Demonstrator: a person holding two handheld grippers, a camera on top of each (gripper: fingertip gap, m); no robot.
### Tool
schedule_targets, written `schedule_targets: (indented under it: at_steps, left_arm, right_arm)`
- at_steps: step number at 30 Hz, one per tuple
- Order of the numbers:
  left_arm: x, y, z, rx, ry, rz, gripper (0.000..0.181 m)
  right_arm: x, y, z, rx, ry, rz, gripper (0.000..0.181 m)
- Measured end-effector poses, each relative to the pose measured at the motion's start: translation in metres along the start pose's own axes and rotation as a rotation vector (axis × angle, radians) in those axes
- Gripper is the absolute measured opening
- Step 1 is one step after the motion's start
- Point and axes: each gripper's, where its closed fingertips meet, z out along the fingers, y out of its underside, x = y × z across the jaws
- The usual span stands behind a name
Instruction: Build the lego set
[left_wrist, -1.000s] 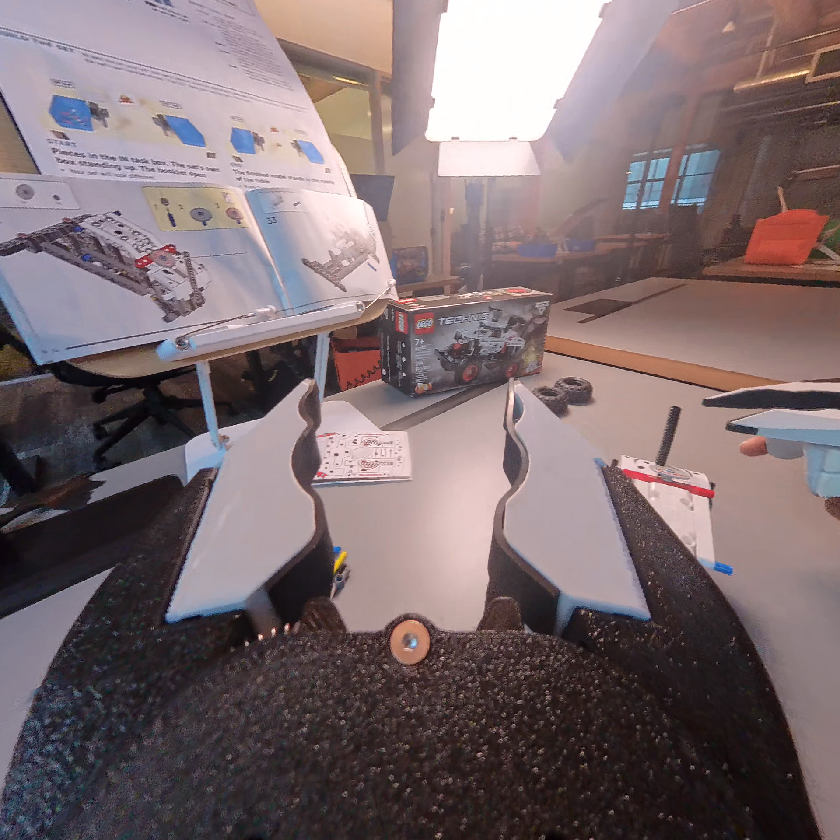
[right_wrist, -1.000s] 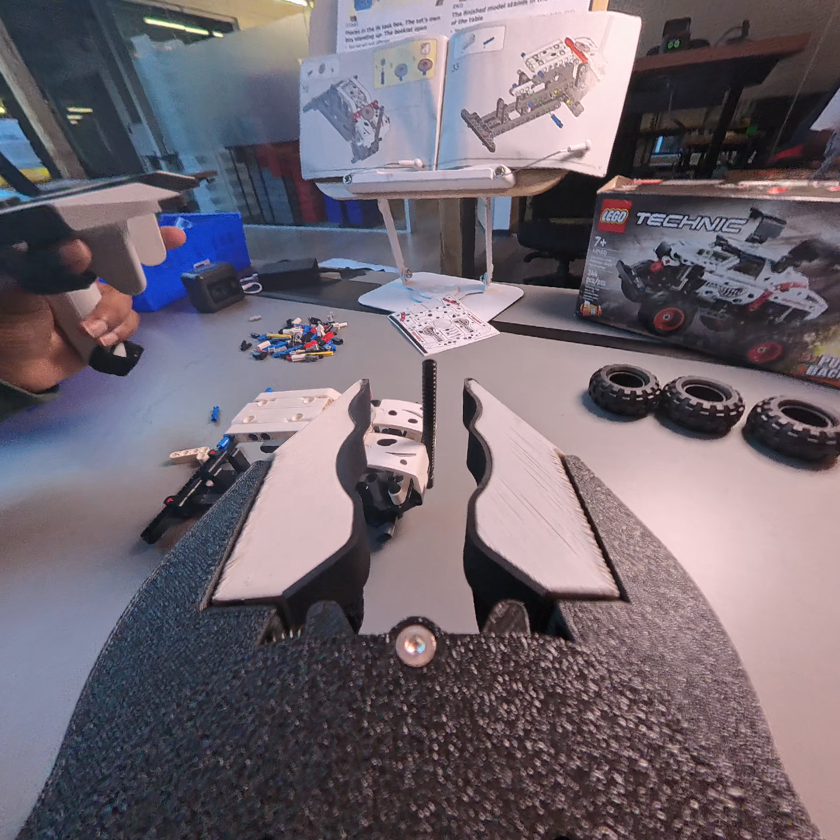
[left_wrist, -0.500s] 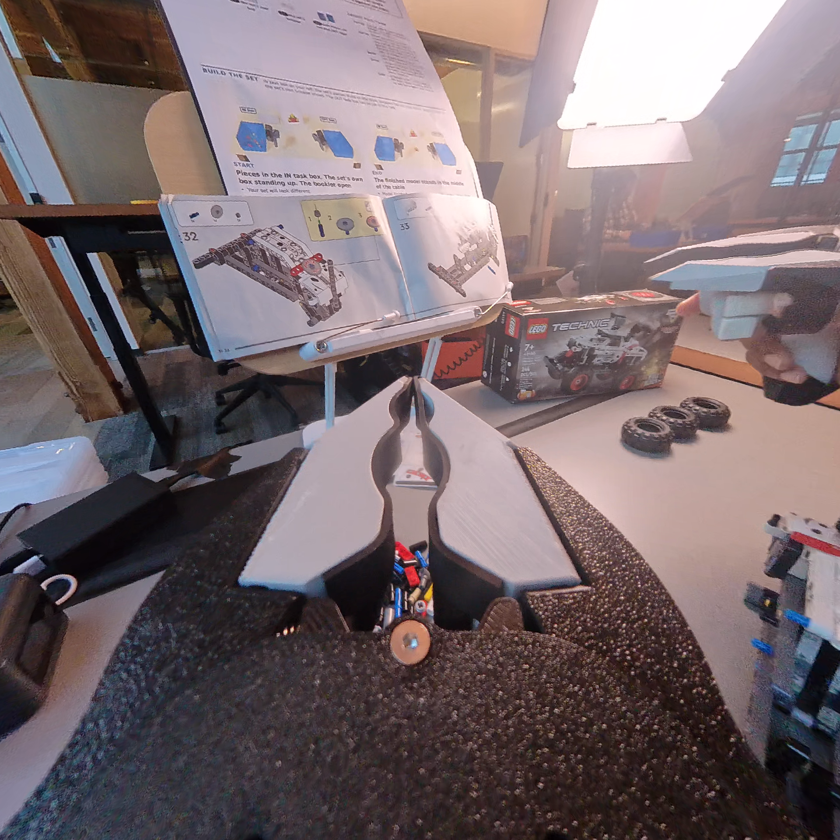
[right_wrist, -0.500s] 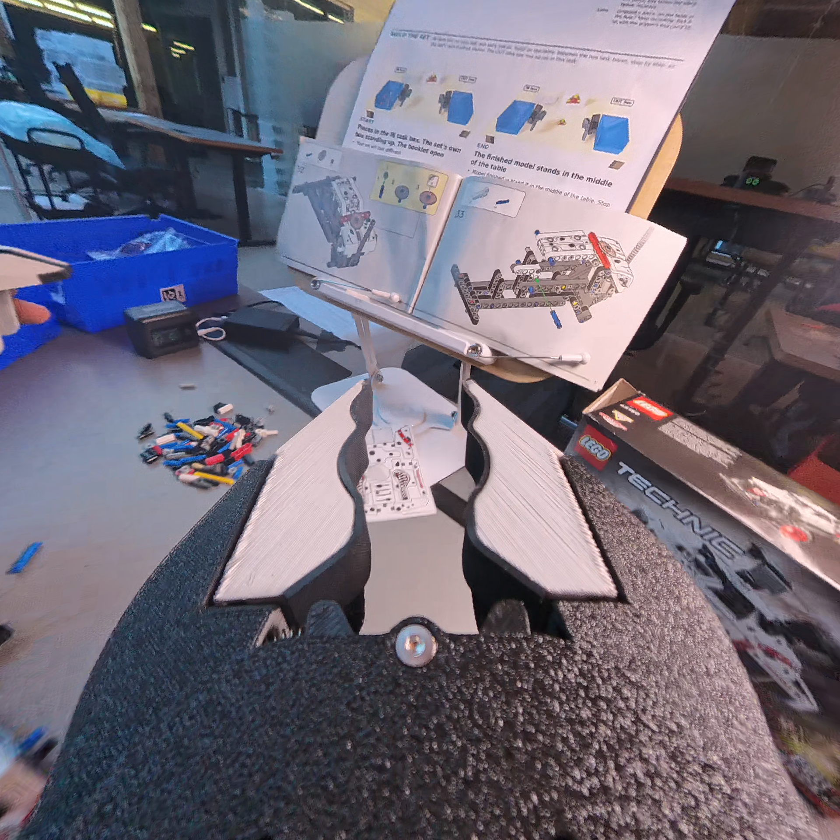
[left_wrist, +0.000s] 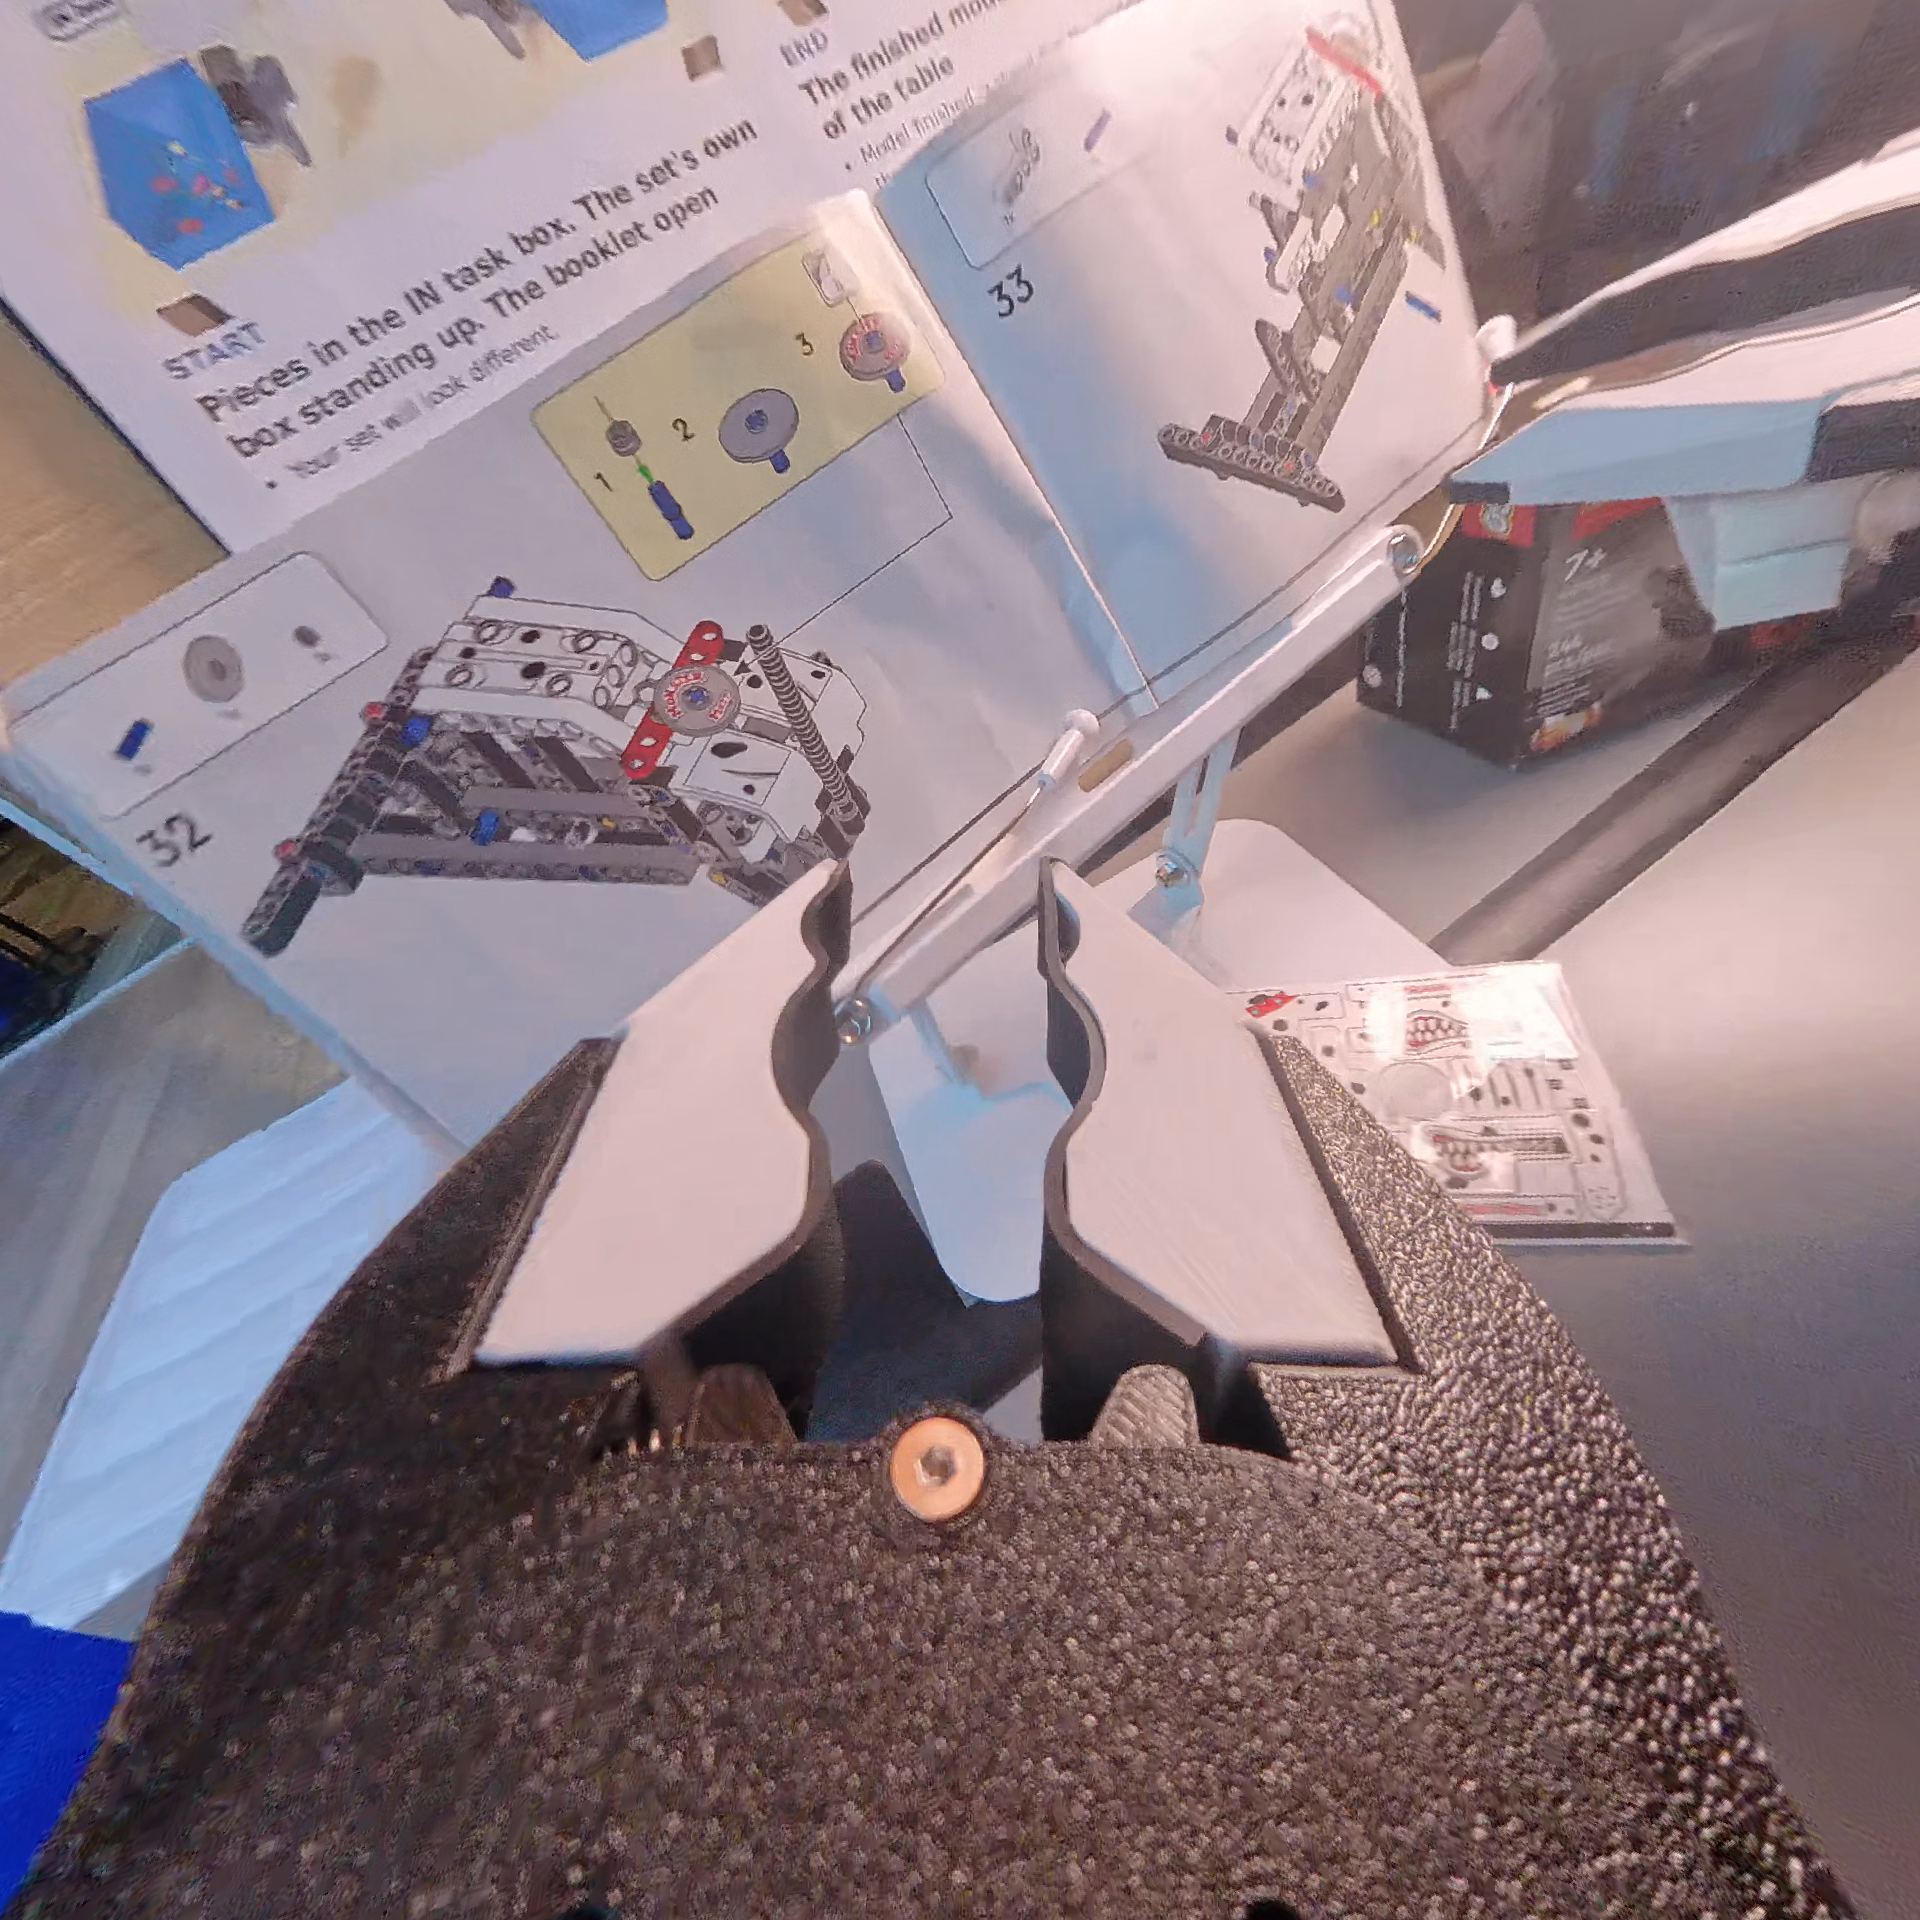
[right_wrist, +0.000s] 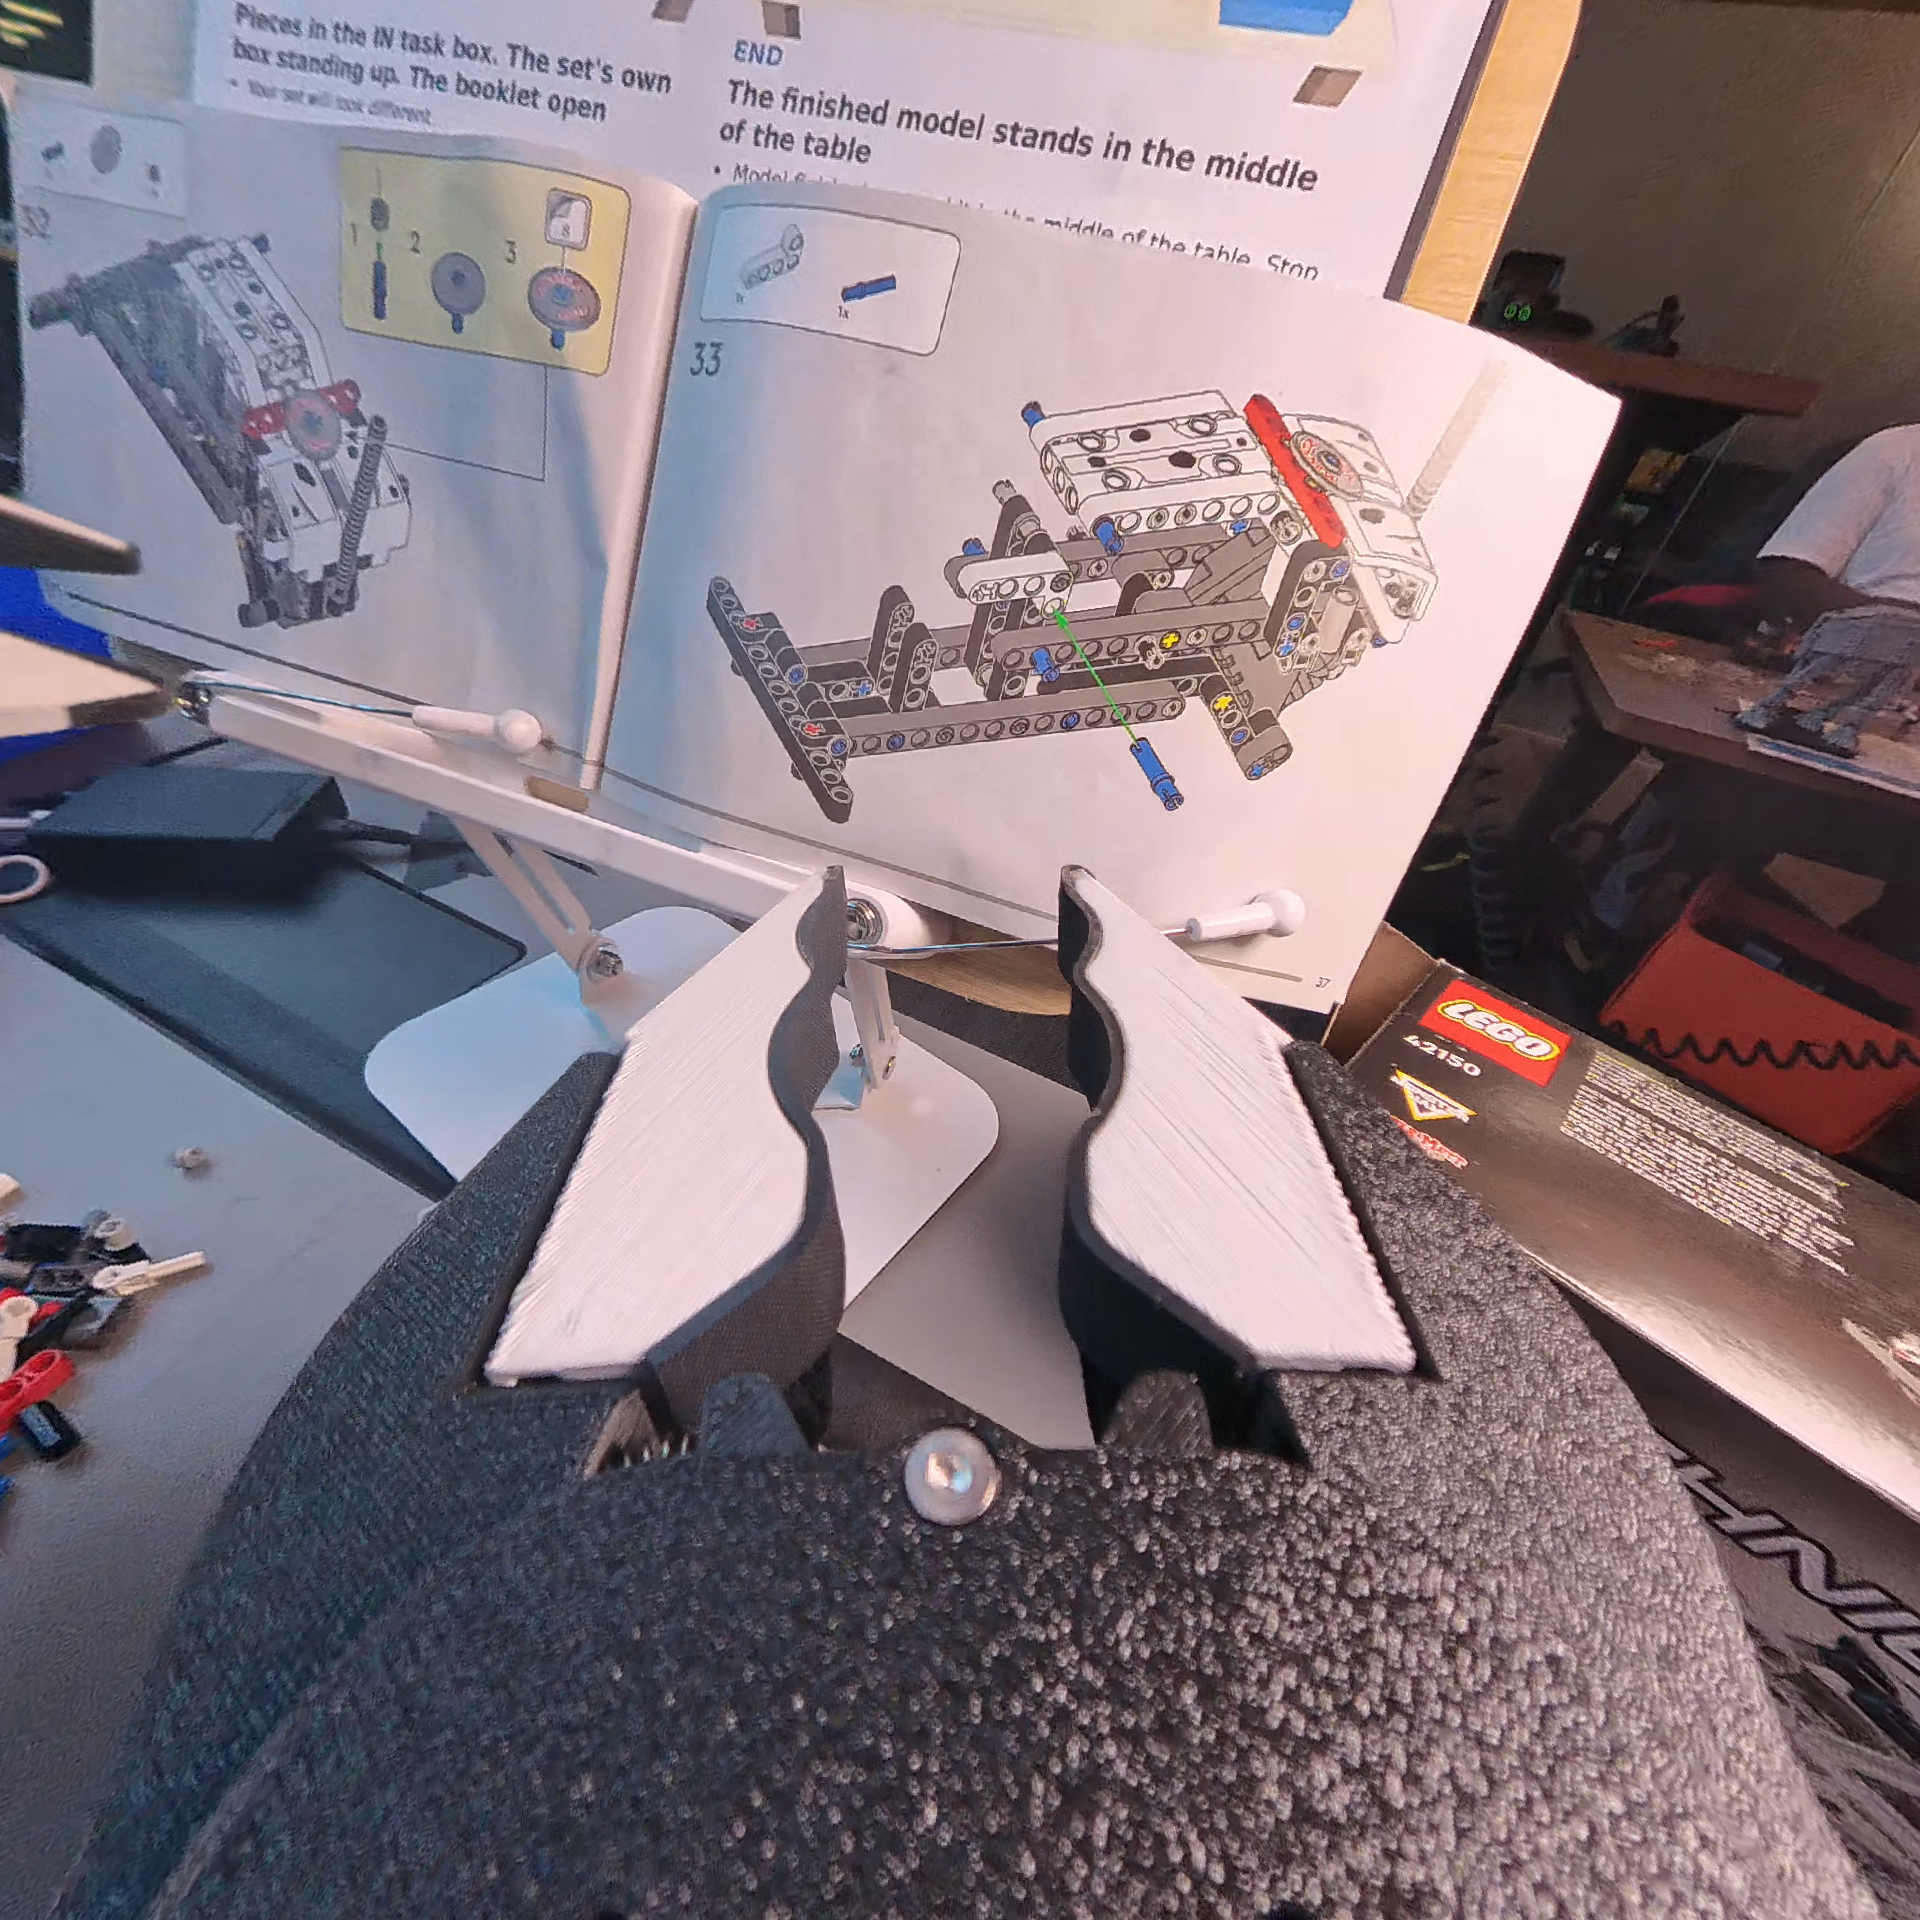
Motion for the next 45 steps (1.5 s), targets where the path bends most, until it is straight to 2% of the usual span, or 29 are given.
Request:
schedule_targets:
  at_steps: [4, 5, 7, 9, 12, 14, 16, 18, 21, 24, 29, 32, 36, 37, 38, 40, 41, 45]
  left_arm:
    - [0.003, 0.016, 0.031, -0.115, 0.065, 0.125, 0.034]
    - [0.003, 0.011, 0.033, -0.082, 0.078, 0.134, 0.027]
    - [0.006, 0.012, 0.032, -0.106, 0.122, 0.128, 0.021]
    - [0.006, 0.013, 0.029, -0.112, 0.138, 0.136, 0.006]
    - [0.004, 0.014, 0.028, -0.107, 0.146, 0.133, 0.004]
    - [-0.006, 0.007, 0.026, -0.073, 0.096, 0.128, 0.002]
    - [-0.021, 0.001, 0.022, -0.04, 0.049, 0.052, 0.001]
    - [-0.037, 0.002, 0.014, 0.016, 0.022, -0.117, 0.001]
    - [-0.057, 0.018, 0.0, 0.092, -0.025, -0.367, 0.002]
    - [-0.061, 0.04, -0.01, 0.122, -0.019, -0.553, 0.0]
    - [-0.055, 0.068, -0.02, 0.103, 0.024, -0.731, 0.0]
    - [-0.052, 0.053, -0.033, 0.172, 0.039, -0.752, 0.007]
    - [-0.043, 0.023, -0.018, 0.151, 0.085, -0.704, 0.048]
    - [-0.045, 0.019, -0.011, 0.146, 0.081, -0.711, 0.049]
    - [-0.048, 0.019, -0.004, 0.132, 0.072, -0.723, 0.045]
    - [-0.058, 0.028, 0.004, 0.098, 0.006, -0.739, 0.016]
    - [-0.06, 0.031, 0.004, 0.105, 0.0, -0.753, 0.007]
    - [-0.054, 0.052, -0.004, 0.126, 0.032, -0.895, 0.011]
  right_arm:
    - [-0.002, 0.014, 0.007, -0.05, -0.019, -0.053, 0.045]
    - [-0.001, 0.015, 0.008, -0.05, -0.022, -0.052, 0.045]
    - [-0.001, 0.017, 0.008, -0.051, -0.03, -0.047, 0.045]
    - [-0.001, 0.019, 0.009, -0.056, -0.037, -0.035, 0.044]
    - [-0.002, 0.023, 0.01, -0.074, -0.035, -0.042, 0.043]
    - [-0.002, 0.024, 0.01, -0.091, -0.029, -0.05, 0.042]
    - [-0.004, 0.022, 0.008, -0.096, -0.031, -0.05, 0.042]
    - [-0.004, 0.016, 0.005, -0.091, -0.031, -0.048, 0.042]
    - [-0.006, 0.003, -0.002, -0.081, -0.022, -0.033, 0.041]
    - [-0.011, -0.013, -0.005, -0.05, -0.022, -0.053, 0.041]
    - [-0.034, -0.033, 0.009, -0.032, -0.059, -0.164, 0.043]
    - [-0.053, -0.04, 0.02, -0.03, -0.097, -0.267, 0.043]
    - [-0.086, -0.047, 0.033, -0.024, -0.158, -0.356, 0.044]
    - [-0.094, -0.048, 0.036, -0.028, -0.176, -0.359, 0.044]
    - [-0.101, -0.048, 0.039, -0.033, -0.187, -0.369, 0.044]
    - [-0.111, -0.046, 0.044, -0.046, -0.204, -0.396, 0.044]
    - [-0.114, -0.045, 0.046, -0.051, -0.209, -0.41, 0.045]
    - [-0.12, -0.052, 0.054, -0.041, -0.198, -0.461, 0.051]
